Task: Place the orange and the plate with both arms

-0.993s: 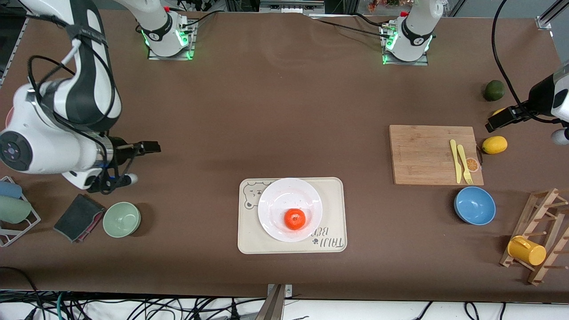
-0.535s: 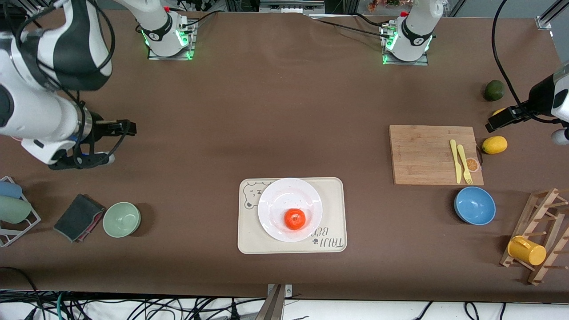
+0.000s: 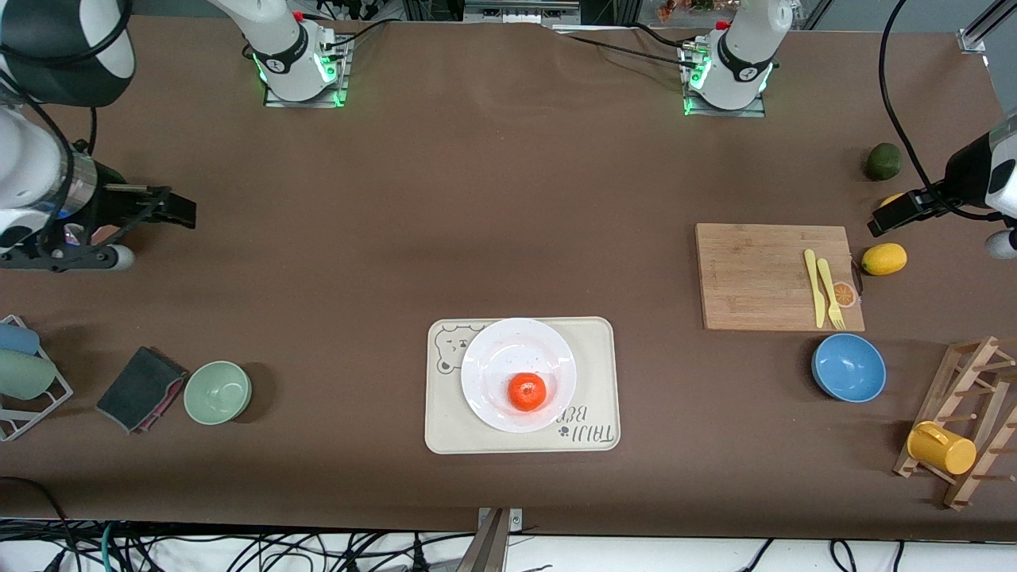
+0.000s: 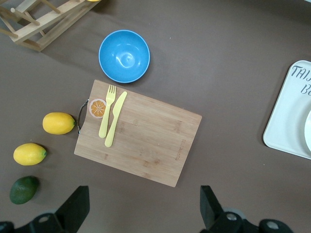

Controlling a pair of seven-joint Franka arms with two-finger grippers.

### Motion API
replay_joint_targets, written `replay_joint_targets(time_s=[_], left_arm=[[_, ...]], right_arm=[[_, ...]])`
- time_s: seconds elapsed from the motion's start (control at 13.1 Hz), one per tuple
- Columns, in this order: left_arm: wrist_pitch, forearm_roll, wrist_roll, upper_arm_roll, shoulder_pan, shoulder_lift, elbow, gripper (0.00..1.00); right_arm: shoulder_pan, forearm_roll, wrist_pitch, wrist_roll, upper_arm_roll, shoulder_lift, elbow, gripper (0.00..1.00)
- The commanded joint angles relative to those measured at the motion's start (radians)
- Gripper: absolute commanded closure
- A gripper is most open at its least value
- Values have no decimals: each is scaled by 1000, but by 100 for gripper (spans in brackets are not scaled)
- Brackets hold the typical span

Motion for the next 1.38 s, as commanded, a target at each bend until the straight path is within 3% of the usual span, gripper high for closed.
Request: replay_joint_targets(time_s=[0.0,0.23,0.46,1.3], left_arm=[[-8,18,3,-3,1,8,23,0],[-8,18,3,-3,1,8,23,0],[-8,18,3,-3,1,8,23,0],[-5,17,6,1,8,18,23,0]], right_arm=[[-2,-6,-2,-35,-22,-48,-28,0],[1,-2,-2,-31,-30,-71,-54,0],[1,-2,16,-34,-30,-131,-149,0],[1,-4,19,-17,-25,-133,-152,0]])
